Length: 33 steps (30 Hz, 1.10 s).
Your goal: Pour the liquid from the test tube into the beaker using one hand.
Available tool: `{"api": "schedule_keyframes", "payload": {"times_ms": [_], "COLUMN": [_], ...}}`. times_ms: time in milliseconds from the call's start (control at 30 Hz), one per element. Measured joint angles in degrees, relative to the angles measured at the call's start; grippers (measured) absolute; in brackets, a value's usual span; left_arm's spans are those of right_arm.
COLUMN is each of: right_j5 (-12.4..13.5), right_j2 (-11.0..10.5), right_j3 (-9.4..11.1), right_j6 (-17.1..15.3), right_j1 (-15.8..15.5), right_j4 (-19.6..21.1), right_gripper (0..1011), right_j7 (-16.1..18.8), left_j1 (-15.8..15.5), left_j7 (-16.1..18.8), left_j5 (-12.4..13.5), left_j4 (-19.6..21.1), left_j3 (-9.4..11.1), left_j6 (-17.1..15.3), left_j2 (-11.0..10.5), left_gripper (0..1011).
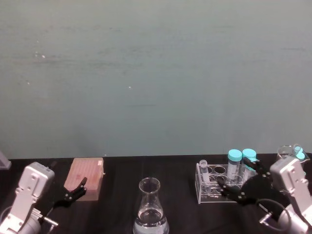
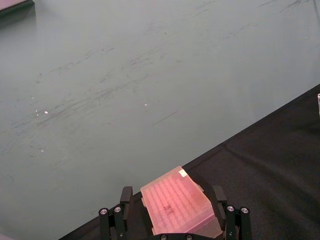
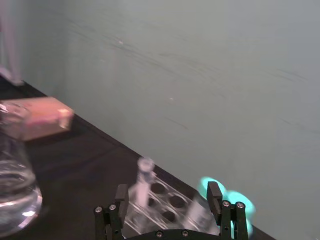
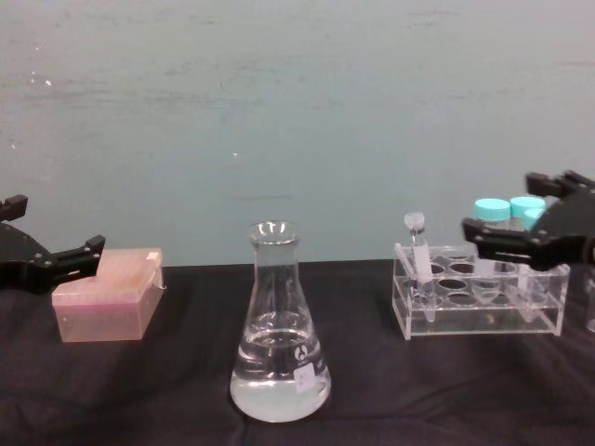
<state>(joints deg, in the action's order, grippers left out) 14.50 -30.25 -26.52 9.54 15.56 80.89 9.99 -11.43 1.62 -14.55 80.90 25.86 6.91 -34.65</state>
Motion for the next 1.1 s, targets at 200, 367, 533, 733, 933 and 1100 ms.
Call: {"api": "schedule_keyframes", "payload": {"times_ms": [200,367,533,733,933,1100], "right_j5": [-0.16,-0.77,-2.42,-3.36,-3.9,-4.7], "right_j2": [1.87,3.73,6.62,8.83,11.13,12.75], "right_j3": [-1.07,-1.56,-1.95,-2.14,-2.06,-1.77], "right_j6": [-0.9,-2.3,-3.45,-3.41,-3.08,-2.71], "right_j1": [2.16,3.75,6.28,8.23,9.93,11.11], "right_j4": [-1.55,-3.71,-7.53,-10.87,-14.55,-17.69], "right_gripper": [1002,1000,1000,1002,1002,1000], "right_j7": [3.33,4.31,4.48,5.12,5.96,6.17], "left_j1": [0.0,0.0,0.0,0.0,0.0,0.0], "left_j7": [0.01,0.0,0.0,0.0,0.0,0.01], "left_j5": [0.0,0.0,0.0,0.0,0.0,0.0], "left_j4": [0.0,0.0,0.0,0.0,0.0,0.0], "left_j3": [0.0,0.0,0.0,0.0,0.0,0.0], "left_j6": [0.0,0.0,0.0,0.0,0.0,0.0], "left_j2": [0.0,0.0,0.0,0.0,0.0,0.0], "left_gripper": [1000,1000,1000,1000,1000,1000]}}
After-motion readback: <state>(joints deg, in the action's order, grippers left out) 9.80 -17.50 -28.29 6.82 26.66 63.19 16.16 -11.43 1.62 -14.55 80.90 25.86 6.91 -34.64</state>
